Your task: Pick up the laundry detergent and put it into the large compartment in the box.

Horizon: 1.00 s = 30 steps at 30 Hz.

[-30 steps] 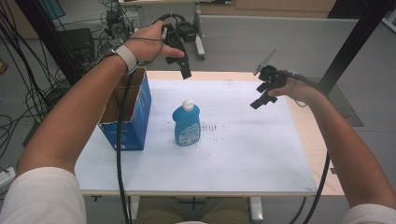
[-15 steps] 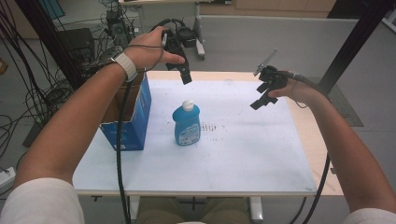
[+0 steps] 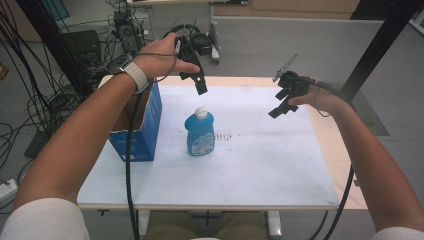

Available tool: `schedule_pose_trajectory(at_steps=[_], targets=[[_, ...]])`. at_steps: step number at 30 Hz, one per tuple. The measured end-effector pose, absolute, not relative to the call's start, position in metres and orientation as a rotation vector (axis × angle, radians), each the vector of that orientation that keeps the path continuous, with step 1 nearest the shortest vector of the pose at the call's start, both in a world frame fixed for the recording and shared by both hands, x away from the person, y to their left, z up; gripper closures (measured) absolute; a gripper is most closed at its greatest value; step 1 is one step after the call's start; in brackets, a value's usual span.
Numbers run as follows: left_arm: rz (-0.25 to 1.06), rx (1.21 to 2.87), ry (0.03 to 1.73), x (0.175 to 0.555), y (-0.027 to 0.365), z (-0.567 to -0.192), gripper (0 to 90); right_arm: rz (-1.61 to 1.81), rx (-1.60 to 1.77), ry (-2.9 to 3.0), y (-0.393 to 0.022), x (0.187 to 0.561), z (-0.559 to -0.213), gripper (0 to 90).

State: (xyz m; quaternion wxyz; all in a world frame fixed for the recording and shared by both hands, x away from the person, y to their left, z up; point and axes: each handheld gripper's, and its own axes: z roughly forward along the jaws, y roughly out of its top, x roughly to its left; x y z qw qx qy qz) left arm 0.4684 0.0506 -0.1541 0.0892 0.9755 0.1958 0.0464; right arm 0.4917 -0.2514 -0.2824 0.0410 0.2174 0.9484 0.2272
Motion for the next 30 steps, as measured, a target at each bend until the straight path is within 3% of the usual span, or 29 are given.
schedule_pose_trajectory(at_steps=[30], targets=[[0.100,2.898,0.561,0.449,0.046,-0.191,7.7,0.718,0.676,2.896,-0.253,0.482,-0.284,8.5]])
